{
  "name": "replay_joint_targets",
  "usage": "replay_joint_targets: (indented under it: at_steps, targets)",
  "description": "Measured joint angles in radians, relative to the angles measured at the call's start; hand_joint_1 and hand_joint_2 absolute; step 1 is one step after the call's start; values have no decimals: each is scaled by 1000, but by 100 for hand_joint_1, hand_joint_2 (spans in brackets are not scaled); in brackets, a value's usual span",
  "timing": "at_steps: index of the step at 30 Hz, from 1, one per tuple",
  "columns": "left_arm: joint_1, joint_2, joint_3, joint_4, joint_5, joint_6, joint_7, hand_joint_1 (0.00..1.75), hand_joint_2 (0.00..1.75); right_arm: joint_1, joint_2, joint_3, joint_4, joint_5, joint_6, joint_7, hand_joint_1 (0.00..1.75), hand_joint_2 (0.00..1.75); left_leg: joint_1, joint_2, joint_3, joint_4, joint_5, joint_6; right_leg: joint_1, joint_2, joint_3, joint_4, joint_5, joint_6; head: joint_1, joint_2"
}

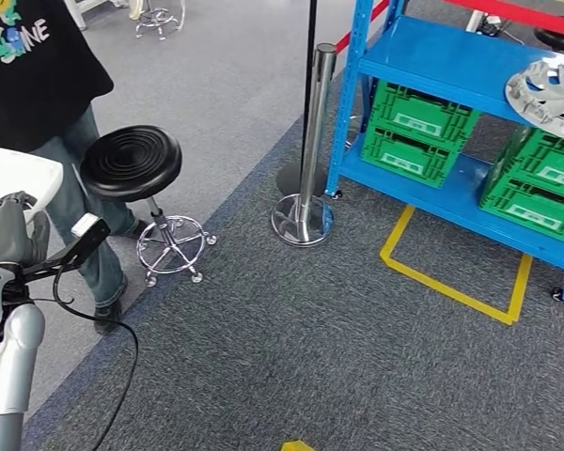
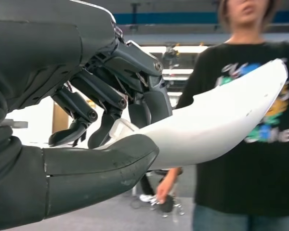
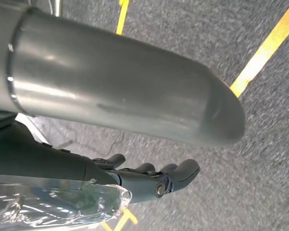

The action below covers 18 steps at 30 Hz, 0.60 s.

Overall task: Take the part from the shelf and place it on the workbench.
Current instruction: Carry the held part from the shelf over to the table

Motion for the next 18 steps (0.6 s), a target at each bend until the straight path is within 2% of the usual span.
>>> replay_joint_targets:
  at_steps: [1,2,3,5,6,7,8,9,10,11,12,14,16,17,18]
  targets:
    - [2,0,2,-2,-2,-2,0,175,175,3,0,0,-8,-2,-1,7,0,0,0,-14,-1,-1,1,7,-1,-8,1,-1,-4,6,0,0]
    - [4,-1,4,-4,-3,-3,0,175,175,5,0,1,-15,-7,1,13,0,0,1,-26,-1,-3,3,13,-3,3,-2,8,-15,11,1,0]
    - [5,-1,5,-7,-4,-4,0,175,175,7,0,2,-22,-15,6,16,0,0,4,-38,-1,-5,5,19,-5,27,-12,33,-35,15,3,0]
    - [5,-2,7,-11,-6,-6,1,175,175,12,0,3,-29,-36,24,18,0,0,5,-61,-4,-7,7,27,-8,94,-66,149,-97,18,9,0]
    - [8,-3,8,-11,-6,-7,1,175,175,15,0,3,-30,-48,35,18,0,0,4,-75,-5,-6,7,30,-8,113,-101,219,-124,17,11,0]
    - [12,-3,8,-11,-6,-8,1,175,175,19,0,4,-30,-63,47,16,0,0,3,-89,-6,-6,8,31,-8,123,-130,271,-137,15,12,0]
    - [16,-4,10,-11,-5,-8,1,175,175,21,0,5,-30,-83,59,13,0,0,2,-104,-7,-6,8,31,-8,128,-145,289,-132,12,12,0]
    - [20,-3,12,-11,-3,-8,1,175,175,23,0,6,-30,-109,73,6,0,0,1,-119,-6,-5,8,31,-8,132,-140,267,-106,9,13,0]
    - [23,-3,15,-11,0,-7,1,175,175,23,0,7,-30,-141,89,-3,0,0,1,-133,-5,-5,8,31,-8,142,-120,214,-68,5,13,0]
    - [25,-2,18,-11,4,-5,0,175,175,24,0,8,-30,-172,104,-13,0,0,1,-147,-4,-5,8,30,-9,167,-93,148,-30,0,13,0]
    - [26,-1,21,-11,8,-4,-1,175,175,24,0,9,-30,-199,116,-22,0,0,1,-160,-5,-2,9,27,-12,195,-67,86,-4,-4,12,0]
    - [28,2,24,-12,11,-1,-2,175,175,26,0,11,-30,-227,129,-31,0,0,3,-185,-14,0,12,17,-14,230,-37,25,9,-6,11,0]
    - [34,8,29,-13,15,1,-3,175,175,27,0,11,-30,-244,143,-44,0,0,8,-210,-24,0,18,2,-14,210,-28,16,7,-9,11,0]
    - [38,13,32,-14,17,3,-3,175,175,27,0,11,-30,-256,160,-58,0,0,8,-200,-28,6,14,-4,-14,197,-26,12,10,-13,10,0]
    - [40,17,35,-14,20,5,-4,175,175,27,0,11,-30,-265,189,-83,0,0,7,-175,-38,27,0,-9,-15,183,-23,8,13,-18,7,0]
